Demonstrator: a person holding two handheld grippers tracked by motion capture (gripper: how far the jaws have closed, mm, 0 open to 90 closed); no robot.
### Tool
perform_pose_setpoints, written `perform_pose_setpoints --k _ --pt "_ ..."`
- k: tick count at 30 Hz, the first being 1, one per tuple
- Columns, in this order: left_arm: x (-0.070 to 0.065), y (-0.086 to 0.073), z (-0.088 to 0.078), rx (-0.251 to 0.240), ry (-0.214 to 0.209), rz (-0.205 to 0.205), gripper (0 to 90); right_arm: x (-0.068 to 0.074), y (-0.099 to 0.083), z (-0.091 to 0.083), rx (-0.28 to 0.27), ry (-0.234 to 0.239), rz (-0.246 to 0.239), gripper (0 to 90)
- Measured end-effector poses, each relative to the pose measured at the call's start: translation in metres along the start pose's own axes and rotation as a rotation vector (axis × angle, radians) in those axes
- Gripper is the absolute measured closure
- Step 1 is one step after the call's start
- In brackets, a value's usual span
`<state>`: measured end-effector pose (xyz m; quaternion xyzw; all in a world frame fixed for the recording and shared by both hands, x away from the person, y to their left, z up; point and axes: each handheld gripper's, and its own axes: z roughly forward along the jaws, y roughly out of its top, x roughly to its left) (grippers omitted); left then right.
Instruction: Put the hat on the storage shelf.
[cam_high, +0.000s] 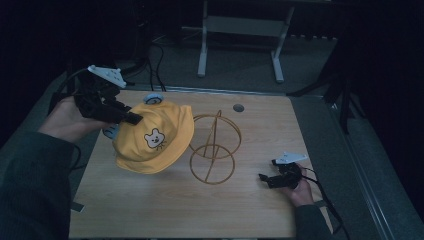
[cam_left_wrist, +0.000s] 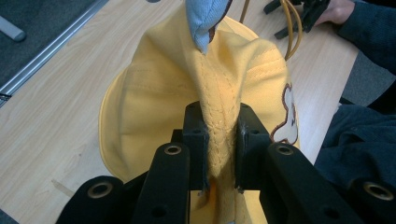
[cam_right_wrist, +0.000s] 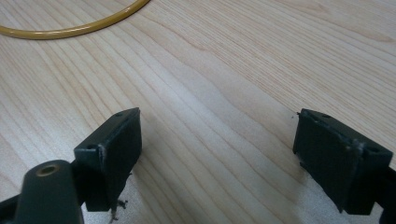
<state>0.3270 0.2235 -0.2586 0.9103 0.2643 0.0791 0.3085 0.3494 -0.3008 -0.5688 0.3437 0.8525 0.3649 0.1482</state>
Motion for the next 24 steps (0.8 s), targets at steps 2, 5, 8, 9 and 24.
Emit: perform_pose_setpoints --k 2,5,8,9,24 --pt "0.000 0.001 0.000 -0.002 0.000 -0.001 77.6 0.000 0.000 0.000 0.000 0.000 0.000 15.3" --pt "0.000 0.003 -0.001 -0.002 -0.001 0.004 77.6 0.000 0.000 0.000 0.000 0.000 0.000 15.3" --pt "0.000 0.006 -0.003 -0.008 -0.001 0.003 77.5 0.000 0.000 0.000 0.000 0.000 0.000 15.3" --pt "0.000 0.006 -0.003 -0.009 -0.002 0.005 77.6 0.000 0.000 0.000 0.000 0.000 0.000 15.3" --pt "0.001 0.016 -0.006 -0.014 -0.014 0.021 77.6 0.000 0.000 0.000 0.000 0.000 0.000 15.3"
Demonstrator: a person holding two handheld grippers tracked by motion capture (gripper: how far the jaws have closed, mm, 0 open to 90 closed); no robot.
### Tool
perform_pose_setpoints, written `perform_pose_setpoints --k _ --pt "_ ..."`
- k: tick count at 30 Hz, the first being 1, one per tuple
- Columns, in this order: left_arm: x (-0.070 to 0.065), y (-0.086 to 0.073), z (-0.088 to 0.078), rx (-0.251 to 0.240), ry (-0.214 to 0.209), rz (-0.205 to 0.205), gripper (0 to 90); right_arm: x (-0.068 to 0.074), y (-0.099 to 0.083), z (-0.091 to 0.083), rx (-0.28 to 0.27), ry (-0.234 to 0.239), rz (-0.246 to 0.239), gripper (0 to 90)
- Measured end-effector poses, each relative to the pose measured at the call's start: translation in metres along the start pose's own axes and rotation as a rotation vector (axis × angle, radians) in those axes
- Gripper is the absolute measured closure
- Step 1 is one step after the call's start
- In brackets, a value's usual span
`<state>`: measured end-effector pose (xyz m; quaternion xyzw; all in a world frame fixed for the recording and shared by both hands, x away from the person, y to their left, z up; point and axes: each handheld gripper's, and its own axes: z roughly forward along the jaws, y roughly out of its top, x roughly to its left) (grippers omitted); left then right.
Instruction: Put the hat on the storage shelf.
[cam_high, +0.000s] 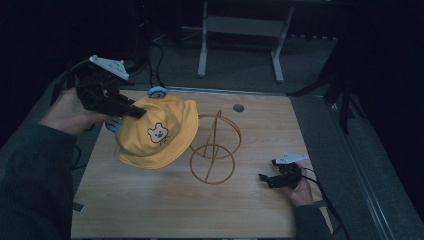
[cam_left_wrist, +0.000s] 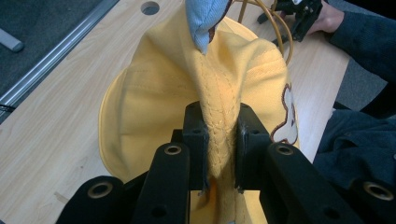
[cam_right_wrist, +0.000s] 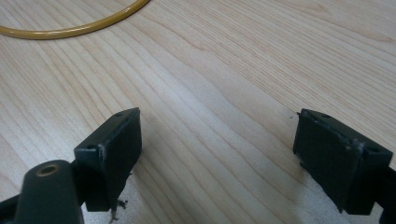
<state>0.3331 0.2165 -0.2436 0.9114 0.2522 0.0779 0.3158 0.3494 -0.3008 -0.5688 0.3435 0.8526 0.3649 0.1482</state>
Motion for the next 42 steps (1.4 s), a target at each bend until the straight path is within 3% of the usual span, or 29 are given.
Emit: perform_pose_setpoints --k 42 --pt "-0.003 0.033 0.001 0.005 -0.031 0.041 77.5 0.000 0.000 0.000 0.000 0.000 0.001 15.3"
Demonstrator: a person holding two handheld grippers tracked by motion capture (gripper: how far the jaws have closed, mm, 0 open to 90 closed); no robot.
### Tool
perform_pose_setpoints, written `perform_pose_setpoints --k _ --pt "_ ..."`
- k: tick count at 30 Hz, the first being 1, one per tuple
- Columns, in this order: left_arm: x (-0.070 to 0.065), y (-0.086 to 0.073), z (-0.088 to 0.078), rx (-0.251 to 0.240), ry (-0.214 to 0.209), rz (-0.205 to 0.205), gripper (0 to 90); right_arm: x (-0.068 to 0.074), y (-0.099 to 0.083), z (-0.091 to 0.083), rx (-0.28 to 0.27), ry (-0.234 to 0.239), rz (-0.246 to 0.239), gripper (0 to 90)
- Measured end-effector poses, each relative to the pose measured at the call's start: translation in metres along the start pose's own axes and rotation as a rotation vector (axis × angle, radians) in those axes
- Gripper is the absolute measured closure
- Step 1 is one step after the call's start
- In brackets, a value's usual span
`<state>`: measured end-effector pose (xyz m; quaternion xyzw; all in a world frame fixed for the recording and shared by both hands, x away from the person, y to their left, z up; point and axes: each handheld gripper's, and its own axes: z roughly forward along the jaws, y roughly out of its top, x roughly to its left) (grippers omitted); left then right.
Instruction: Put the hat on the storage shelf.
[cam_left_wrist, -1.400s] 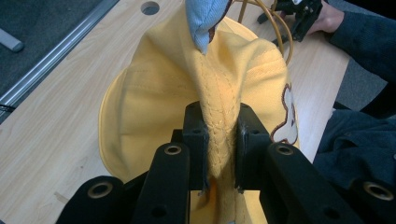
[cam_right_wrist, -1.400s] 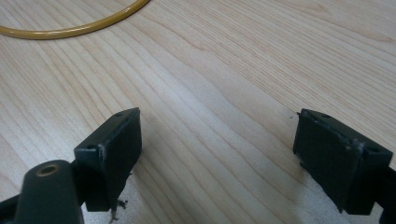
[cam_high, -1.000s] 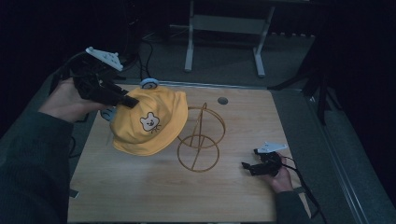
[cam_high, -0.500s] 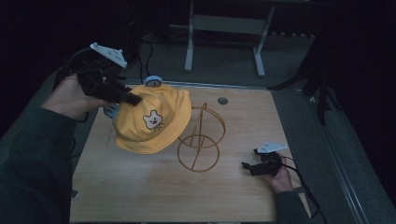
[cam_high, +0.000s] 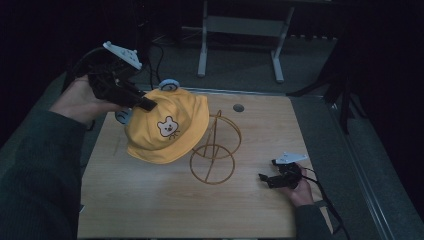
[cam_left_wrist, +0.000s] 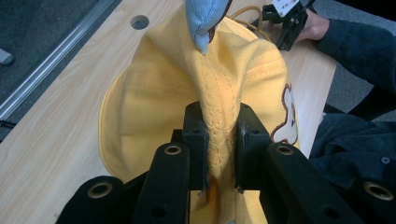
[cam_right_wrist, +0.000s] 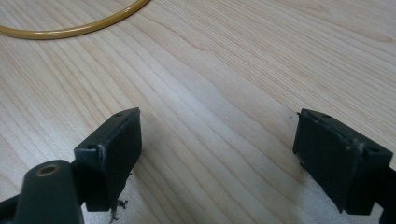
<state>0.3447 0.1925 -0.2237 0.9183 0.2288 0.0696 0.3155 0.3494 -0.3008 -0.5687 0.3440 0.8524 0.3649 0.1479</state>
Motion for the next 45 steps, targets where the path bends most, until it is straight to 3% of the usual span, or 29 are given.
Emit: perform_pose_setpoints --k 22,45 --pt "-0.004 0.033 0.018 0.016 -0.022 0.036 77.3 0.000 0.000 0.000 0.001 0.000 0.000 15.3" --pt "-0.010 0.079 0.062 0.084 -0.038 0.071 77.1 0.000 0.000 0.000 0.001 0.001 -0.002 15.3"
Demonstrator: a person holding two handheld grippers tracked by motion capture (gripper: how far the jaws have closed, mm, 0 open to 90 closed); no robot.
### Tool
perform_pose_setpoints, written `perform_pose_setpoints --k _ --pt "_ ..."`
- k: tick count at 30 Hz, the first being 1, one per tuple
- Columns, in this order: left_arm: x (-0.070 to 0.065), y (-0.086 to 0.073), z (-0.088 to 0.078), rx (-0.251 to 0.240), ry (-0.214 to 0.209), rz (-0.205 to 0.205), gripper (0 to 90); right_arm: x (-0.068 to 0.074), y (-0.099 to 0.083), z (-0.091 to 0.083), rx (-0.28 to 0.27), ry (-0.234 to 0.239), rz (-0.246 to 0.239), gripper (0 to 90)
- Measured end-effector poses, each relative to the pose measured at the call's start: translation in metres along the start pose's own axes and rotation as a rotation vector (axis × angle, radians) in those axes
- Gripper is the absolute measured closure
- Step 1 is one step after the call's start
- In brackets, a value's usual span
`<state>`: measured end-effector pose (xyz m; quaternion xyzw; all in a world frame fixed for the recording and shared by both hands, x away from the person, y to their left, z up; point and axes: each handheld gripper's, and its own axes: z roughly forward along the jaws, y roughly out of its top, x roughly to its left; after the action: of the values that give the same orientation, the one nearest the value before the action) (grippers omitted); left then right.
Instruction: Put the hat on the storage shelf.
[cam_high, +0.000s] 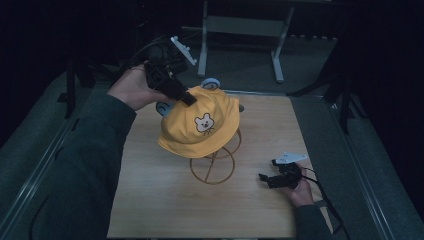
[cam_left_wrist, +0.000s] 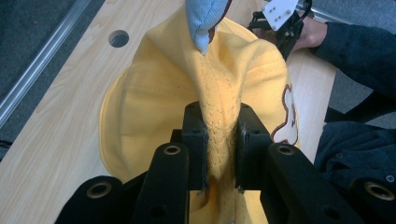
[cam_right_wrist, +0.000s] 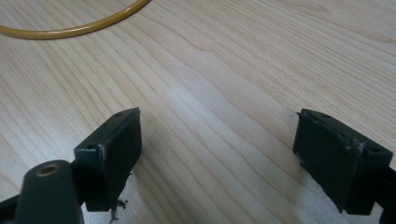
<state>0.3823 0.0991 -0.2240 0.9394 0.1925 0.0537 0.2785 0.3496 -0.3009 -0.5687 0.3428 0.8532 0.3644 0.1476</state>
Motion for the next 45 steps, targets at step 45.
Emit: perform_pose_setpoints --k 45 --pt "-0.016 0.053 0.089 0.172 -0.015 0.048 60.7 0.000 0.000 0.000 -0.001 -0.001 0.001 15.3"
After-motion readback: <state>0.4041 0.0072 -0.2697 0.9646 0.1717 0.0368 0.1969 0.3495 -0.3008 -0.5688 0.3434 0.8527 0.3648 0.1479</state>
